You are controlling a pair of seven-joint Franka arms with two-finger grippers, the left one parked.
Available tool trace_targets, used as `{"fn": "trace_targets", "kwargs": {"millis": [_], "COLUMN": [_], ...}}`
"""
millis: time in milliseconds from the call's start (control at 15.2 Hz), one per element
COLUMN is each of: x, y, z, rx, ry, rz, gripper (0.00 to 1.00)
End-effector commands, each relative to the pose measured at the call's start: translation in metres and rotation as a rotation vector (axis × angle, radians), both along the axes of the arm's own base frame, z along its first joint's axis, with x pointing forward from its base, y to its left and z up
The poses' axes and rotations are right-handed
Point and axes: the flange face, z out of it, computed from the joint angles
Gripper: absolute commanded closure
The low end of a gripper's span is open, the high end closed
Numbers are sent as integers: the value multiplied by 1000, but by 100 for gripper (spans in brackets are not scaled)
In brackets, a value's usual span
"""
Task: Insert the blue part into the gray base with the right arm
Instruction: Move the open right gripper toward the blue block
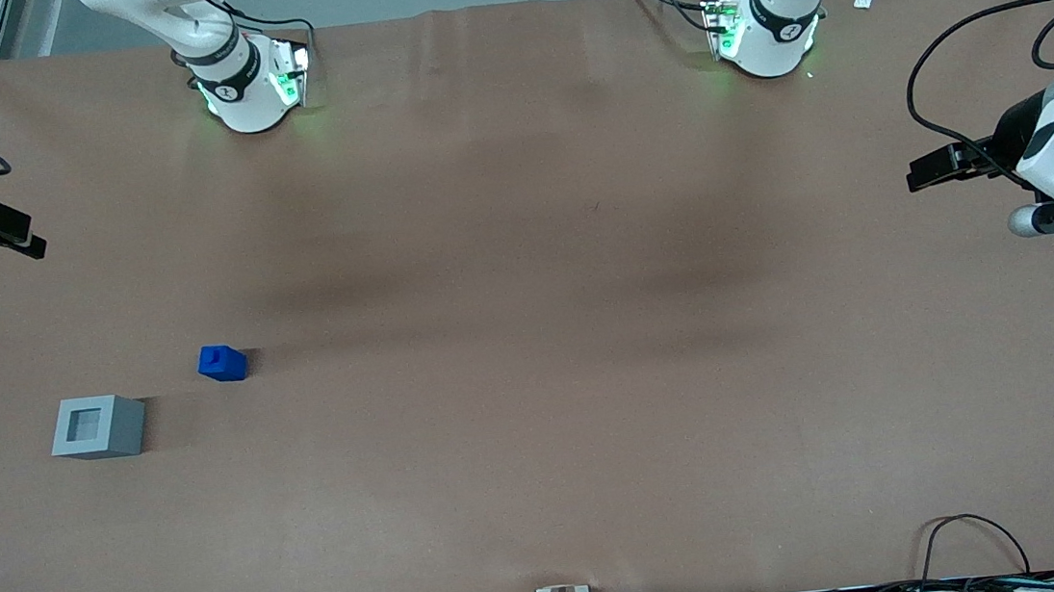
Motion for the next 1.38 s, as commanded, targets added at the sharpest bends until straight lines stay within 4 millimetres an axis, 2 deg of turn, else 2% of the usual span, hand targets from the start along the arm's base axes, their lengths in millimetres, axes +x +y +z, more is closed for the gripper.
{"fn": "trace_targets", "kwargs": {"millis": [0,329,461,593,790,922,1054,1317], "x": [3,4,9,21,34,36,36,41], "y": [-2,-5,-5,-2,0,0,-2,-2], "z": [0,1,-14,-44,-101,-142,-186,-256], "rx": [-15,-19,-9,-13,-16,-18,-21,-33], "ry": [15,5,35,82,90,75,72,66], "rz": [5,0,-13,-6,-5,-9,-15,-19], "gripper": [0,0,0,0,0,1,6,12]}}
